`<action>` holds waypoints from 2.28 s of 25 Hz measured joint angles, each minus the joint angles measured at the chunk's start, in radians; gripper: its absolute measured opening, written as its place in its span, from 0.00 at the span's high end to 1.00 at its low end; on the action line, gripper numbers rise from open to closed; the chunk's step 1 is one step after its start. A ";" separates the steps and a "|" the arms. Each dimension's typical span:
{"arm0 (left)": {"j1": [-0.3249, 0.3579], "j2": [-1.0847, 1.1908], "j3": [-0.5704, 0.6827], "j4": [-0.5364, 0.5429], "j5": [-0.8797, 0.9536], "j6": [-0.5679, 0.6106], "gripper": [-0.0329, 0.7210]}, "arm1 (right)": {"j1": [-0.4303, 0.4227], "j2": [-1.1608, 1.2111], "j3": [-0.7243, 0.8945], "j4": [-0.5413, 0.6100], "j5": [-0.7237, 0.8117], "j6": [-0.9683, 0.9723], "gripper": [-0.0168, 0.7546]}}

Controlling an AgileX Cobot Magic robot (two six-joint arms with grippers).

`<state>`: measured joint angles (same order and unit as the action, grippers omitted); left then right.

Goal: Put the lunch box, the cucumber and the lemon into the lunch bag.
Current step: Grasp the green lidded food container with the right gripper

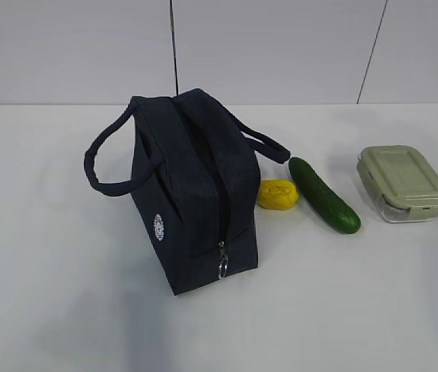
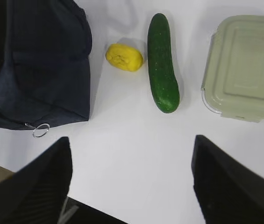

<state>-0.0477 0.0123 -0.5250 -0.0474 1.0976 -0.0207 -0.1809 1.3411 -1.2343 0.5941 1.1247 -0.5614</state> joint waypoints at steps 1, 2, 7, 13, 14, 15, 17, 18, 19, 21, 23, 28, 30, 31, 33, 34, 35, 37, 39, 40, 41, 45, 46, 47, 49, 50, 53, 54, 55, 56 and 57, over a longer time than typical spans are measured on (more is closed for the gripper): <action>0.000 0.000 0.000 0.000 0.000 0.000 0.48 | -0.028 0.019 0.000 0.026 0.007 -0.024 0.21; 0.000 0.000 0.000 0.000 0.000 0.000 0.48 | -0.052 0.035 0.000 0.049 0.011 -0.043 0.21; 0.000 0.000 0.000 0.000 0.000 0.000 0.48 | -0.122 0.133 0.000 0.099 0.015 -0.122 0.21; 0.000 0.000 0.000 0.000 0.000 0.000 0.48 | -0.177 0.288 -0.004 0.306 0.053 -0.324 0.21; 0.000 0.000 0.000 0.000 0.000 0.000 0.48 | -0.187 0.319 -0.006 0.342 0.065 -0.354 0.21; 0.000 0.000 0.000 0.000 0.000 0.000 0.48 | -0.202 0.350 -0.011 0.371 0.073 -0.388 0.21; 0.000 0.000 0.000 0.000 0.000 0.000 0.48 | -0.234 0.415 -0.038 0.427 0.076 -0.430 0.21; 0.000 0.000 0.000 0.000 0.000 0.000 0.48 | -0.254 0.455 -0.056 0.447 0.076 -0.442 0.21; 0.000 0.000 0.000 0.000 0.000 0.000 0.48 | -0.273 0.487 -0.081 0.467 0.076 -0.447 0.21; 0.000 0.000 0.000 0.000 0.000 0.000 0.48 | -0.303 0.553 -0.127 0.490 0.072 -0.449 0.21; 0.000 0.000 0.000 0.000 0.000 0.000 0.48 | -0.324 0.598 -0.168 0.497 0.070 -0.451 0.21; 0.000 0.000 0.000 0.000 0.000 0.000 0.48 | -0.352 0.694 -0.224 0.558 0.068 -0.477 0.22; 0.000 0.000 0.000 0.000 0.000 0.000 0.48 | -0.363 0.736 -0.226 0.624 0.068 -0.503 0.22; 0.000 0.000 0.000 0.000 0.000 0.000 0.48 | -0.368 0.757 -0.226 0.656 0.068 -0.513 0.22; 0.000 0.000 0.000 0.000 0.000 0.000 0.48 | -0.380 0.789 -0.228 0.688 0.064 -0.532 0.22; 0.000 0.000 0.000 0.000 0.000 0.000 0.48 | -0.387 0.804 -0.228 0.696 0.064 -0.534 0.22; 0.000 0.000 0.000 0.000 0.000 0.000 0.48 | -0.391 0.817 -0.228 0.705 0.063 -0.536 0.22; 0.000 0.000 0.000 0.000 0.000 0.000 0.48 | -0.398 0.839 -0.230 0.713 0.059 -0.540 0.22; 0.000 0.000 0.000 0.000 0.000 0.000 0.48 | -0.399 0.861 -0.230 0.715 0.057 -0.544 0.22; 0.000 0.000 0.000 0.000 0.000 0.000 0.48 | -0.399 0.865 -0.223 0.715 0.055 -0.554 0.22; 0.000 0.000 0.000 0.000 0.000 0.000 0.48 | -0.399 0.867 -0.210 0.717 0.053 -0.566 0.22; 0.000 0.000 0.000 0.000 0.000 0.000 0.48 | -0.399 0.870 -0.151 0.744 0.053 -0.613 0.22; 0.000 0.000 0.000 0.000 0.000 0.000 0.48 | -0.399 0.870 -0.142 0.758 0.051 -0.632 0.22; 0.000 0.000 0.000 0.000 0.000 0.000 0.48 | -0.399 0.871 -0.137 0.772 0.051 -0.646 0.22; 0.000 0.000 0.000 0.000 0.000 0.000 0.48 | -0.399 0.871 -0.133 0.790 0.049 -0.662 0.22; 0.000 0.000 0.000 0.000 0.000 0.000 0.48 | -0.399 0.871 -0.133 0.797 0.049 -0.668 0.22; 0.000 0.000 0.000 0.000 0.000 0.000 0.48 | -0.399 0.871 -0.133 0.811 0.048 -0.680 0.22; 0.000 0.000 0.000 0.000 0.000 0.000 0.48 | -0.399 0.871 -0.133 0.815 0.048 -0.690 0.22; 0.000 0.000 0.000 0.000 0.000 0.000 0.48 | -0.399 0.871 -0.133 0.816 0.048 -0.693 0.22; 0.000 0.000 0.000 0.000 0.000 0.000 0.48 | -0.399 0.871 -0.133 0.816 0.048 -0.698 0.22; 0.000 0.000 0.000 0.000 0.000 0.000 0.48 | -0.399 0.872 -0.133 0.818 0.047 -0.700 0.22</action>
<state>-0.0477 0.0123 -0.5250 -0.0474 1.0976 -0.0207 -0.5797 2.2134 -1.3669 1.4117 1.1712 -1.2619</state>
